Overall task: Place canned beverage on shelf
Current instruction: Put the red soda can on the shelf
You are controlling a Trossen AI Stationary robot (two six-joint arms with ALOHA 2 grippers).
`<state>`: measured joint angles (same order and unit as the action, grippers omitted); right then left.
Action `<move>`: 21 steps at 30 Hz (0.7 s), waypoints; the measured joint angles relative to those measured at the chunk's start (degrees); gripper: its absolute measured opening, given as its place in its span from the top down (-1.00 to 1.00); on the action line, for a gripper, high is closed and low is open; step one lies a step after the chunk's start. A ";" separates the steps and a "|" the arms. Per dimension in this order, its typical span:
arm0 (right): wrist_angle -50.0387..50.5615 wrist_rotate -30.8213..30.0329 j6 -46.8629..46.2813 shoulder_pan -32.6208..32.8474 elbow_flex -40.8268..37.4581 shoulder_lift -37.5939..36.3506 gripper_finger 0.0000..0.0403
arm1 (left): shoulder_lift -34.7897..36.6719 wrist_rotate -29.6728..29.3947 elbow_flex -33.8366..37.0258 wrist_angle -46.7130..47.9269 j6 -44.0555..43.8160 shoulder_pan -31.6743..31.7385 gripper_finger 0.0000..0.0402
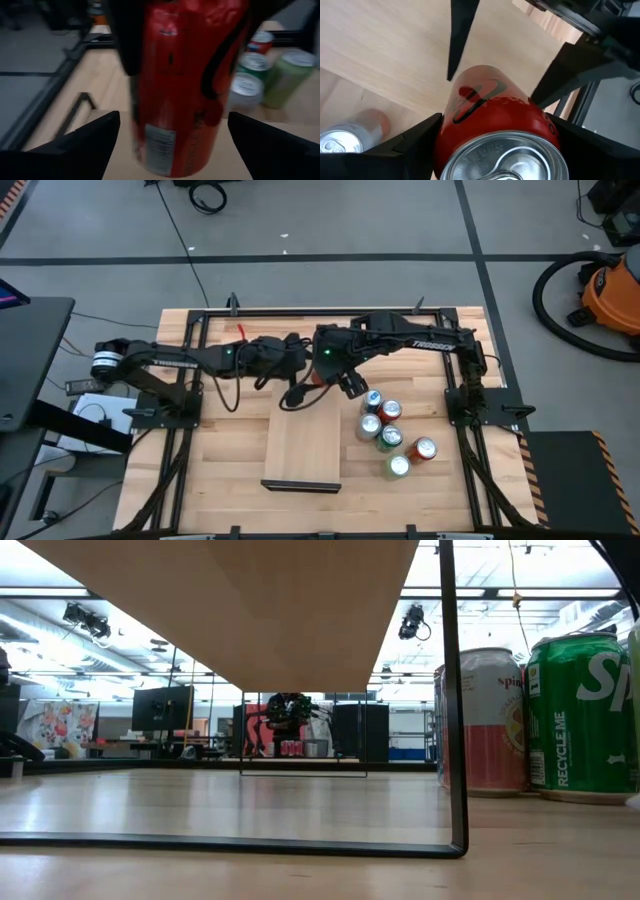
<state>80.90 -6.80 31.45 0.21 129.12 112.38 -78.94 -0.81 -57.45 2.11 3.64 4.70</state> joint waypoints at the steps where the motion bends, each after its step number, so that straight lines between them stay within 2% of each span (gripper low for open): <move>1: 0.00 -0.01 0.20 0.22 0.00 -0.01 -0.63 | -0.18 0.93 -0.04 -0.21 0.04 0.11 -0.92; 8: -1.08 -0.35 2.21 2.00 0.00 -0.48 -0.63 | -0.97 6.52 -0.07 -0.59 1.14 0.75 -0.83; 16: -2.43 -2.09 4.96 3.81 -0.02 -0.48 -0.64 | -0.93 7.58 -0.07 -1.18 2.37 -0.09 -0.57; 21: -2.96 -2.21 4.81 3.95 -0.02 -0.46 -0.69 | -0.85 8.24 -0.04 -1.05 1.14 -0.35 -0.53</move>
<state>77.95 -9.01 36.27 4.16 129.10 111.92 -79.79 7.42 -57.49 1.06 4.78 4.35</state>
